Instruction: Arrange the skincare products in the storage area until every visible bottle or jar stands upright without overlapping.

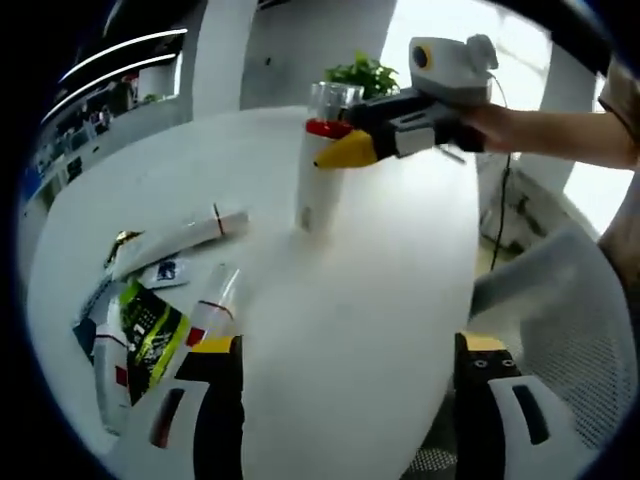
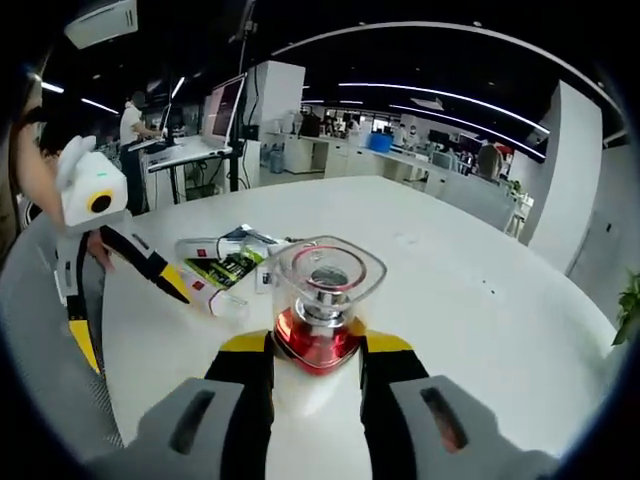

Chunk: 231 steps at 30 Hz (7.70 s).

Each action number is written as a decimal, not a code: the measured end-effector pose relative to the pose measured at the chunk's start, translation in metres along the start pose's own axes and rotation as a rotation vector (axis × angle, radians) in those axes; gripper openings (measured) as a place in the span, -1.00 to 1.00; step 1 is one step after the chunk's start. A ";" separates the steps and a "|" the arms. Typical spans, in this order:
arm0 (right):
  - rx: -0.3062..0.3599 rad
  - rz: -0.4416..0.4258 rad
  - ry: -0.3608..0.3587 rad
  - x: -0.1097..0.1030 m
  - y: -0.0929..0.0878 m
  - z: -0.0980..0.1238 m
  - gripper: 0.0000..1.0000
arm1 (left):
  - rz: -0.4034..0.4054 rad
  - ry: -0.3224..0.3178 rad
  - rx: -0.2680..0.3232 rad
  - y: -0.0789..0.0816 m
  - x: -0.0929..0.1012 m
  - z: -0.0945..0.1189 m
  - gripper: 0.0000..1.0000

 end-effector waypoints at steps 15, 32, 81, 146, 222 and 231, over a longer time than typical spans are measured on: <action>0.008 -0.009 0.002 0.022 0.003 -0.015 -0.35 | 0.089 0.072 0.003 -0.020 0.002 0.020 0.79; 0.006 -0.007 -0.001 0.033 0.004 -0.021 -0.35 | 0.107 0.089 0.008 -0.022 0.004 0.023 0.79; 0.013 -0.263 -0.066 -0.021 -0.015 0.020 0.37 | 0.077 0.098 0.046 -0.016 0.004 0.044 0.81; 0.040 -0.407 -0.109 -0.109 -0.016 0.092 0.73 | 0.148 0.284 0.135 -0.039 -0.006 0.131 0.85; -0.327 0.229 0.292 -0.046 0.085 -0.104 0.46 | 0.201 0.267 0.195 -0.039 -0.008 0.134 0.88; -0.408 0.283 0.313 -0.049 0.090 -0.142 0.40 | 0.223 0.248 0.192 -0.039 -0.008 0.133 0.88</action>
Point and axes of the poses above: the point that each gripper's makers call its tool centre point, and the gripper's own axes: z roughly backward along the fingers, x roughly to its right, y roughly out of its top, the point moved 9 cm from there along z, roughly backward along the fingers, and after that the axes turned 3 degrees about -y, right-handed, at the moved point
